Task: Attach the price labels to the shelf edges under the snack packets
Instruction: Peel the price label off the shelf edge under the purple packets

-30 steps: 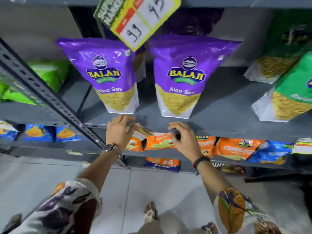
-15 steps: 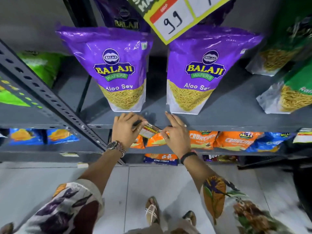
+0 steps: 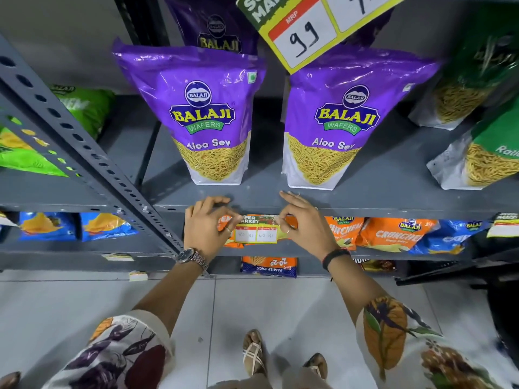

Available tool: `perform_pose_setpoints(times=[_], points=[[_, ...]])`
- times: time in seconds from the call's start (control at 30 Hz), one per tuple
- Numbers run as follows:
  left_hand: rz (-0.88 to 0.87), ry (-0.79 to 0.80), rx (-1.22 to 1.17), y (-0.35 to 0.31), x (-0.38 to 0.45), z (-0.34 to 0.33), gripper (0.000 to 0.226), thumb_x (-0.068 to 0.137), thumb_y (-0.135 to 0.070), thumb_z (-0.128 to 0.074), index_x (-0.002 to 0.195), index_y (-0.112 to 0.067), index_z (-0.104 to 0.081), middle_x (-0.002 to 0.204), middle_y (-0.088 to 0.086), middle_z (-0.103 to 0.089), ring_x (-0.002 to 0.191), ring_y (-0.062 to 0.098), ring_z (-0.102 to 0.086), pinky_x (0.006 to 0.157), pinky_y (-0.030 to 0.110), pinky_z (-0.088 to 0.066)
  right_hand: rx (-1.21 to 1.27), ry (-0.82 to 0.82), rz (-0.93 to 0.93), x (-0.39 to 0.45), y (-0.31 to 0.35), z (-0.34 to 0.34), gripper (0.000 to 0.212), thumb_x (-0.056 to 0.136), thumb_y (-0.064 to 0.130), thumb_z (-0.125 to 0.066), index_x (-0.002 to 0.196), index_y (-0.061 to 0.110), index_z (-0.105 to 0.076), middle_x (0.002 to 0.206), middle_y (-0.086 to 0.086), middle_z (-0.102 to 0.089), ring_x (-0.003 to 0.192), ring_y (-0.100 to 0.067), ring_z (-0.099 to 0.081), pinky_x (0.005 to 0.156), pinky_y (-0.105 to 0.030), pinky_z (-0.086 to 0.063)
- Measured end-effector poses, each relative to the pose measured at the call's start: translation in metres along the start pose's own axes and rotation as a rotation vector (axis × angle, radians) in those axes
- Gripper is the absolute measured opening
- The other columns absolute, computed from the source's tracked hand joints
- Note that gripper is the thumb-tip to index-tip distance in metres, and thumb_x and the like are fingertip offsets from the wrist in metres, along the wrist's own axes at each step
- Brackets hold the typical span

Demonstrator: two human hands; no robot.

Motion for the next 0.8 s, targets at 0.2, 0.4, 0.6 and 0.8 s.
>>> perform_pose_setpoints(times=[0.2, 0.4, 0.6, 0.8], points=[[0.011, 0.000, 0.087, -0.004, -0.001, -0.003, 0.017, 0.079, -0.048, -0.064, 0.080, -0.032, -0.069, 0.115, -0.007, -0.060, 0.100, 0.021, -0.052, 0.086, 0.037, -0.031, -0.001, -0.032, -0.021, 0.000, 0.000, -0.002, 0.010, 0.078, 0.012, -0.069, 0.071, 0.012, -0.062, 0.141, -0.005, -0.052, 0.132, -0.025, -0.044, 0.104, -0.045, -0.043], [0.015, -0.036, 0.139, -0.013, 0.009, -0.006, 0.024, 0.081, -0.048, -0.059, 0.084, -0.028, -0.071, 0.104, -0.006, -0.063, 0.091, 0.023, -0.053, 0.080, 0.038, -0.033, 0.046, -0.081, -0.029, 0.005, -0.001, 0.005, 0.013, 0.076, 0.006, -0.068, 0.070, 0.008, -0.057, 0.132, -0.006, -0.060, 0.113, -0.023, -0.058, 0.091, -0.042, -0.052], [0.032, -0.040, 0.166, -0.015, 0.014, -0.009, 0.026, 0.079, -0.050, -0.061, 0.081, -0.026, -0.071, 0.099, -0.005, -0.061, 0.088, 0.024, -0.051, 0.075, 0.038, -0.034, 0.030, -0.121, -0.026, 0.009, -0.002, 0.005, 0.018, 0.077, 0.007, -0.070, 0.069, 0.011, -0.055, 0.126, -0.008, -0.064, 0.095, -0.021, -0.063, 0.083, -0.042, -0.057], [0.037, -0.061, 0.162, -0.014, 0.013, -0.014, 0.031, 0.082, -0.049, -0.057, 0.085, -0.020, -0.069, 0.100, 0.000, -0.061, 0.087, 0.026, -0.050, 0.071, 0.038, -0.034, 0.022, -0.171, -0.016, 0.008, -0.002, 0.000, 0.020, 0.075, 0.005, -0.069, 0.067, 0.012, -0.052, 0.123, -0.008, -0.065, 0.097, -0.022, -0.062, 0.080, -0.042, -0.057]])
Point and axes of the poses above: each hand's wrist, its own x-axis towards the middle knuckle, its own z-axis out of the back of the hand, y = z × x, the point moved 2 cm from there along x, towards the middle knuckle
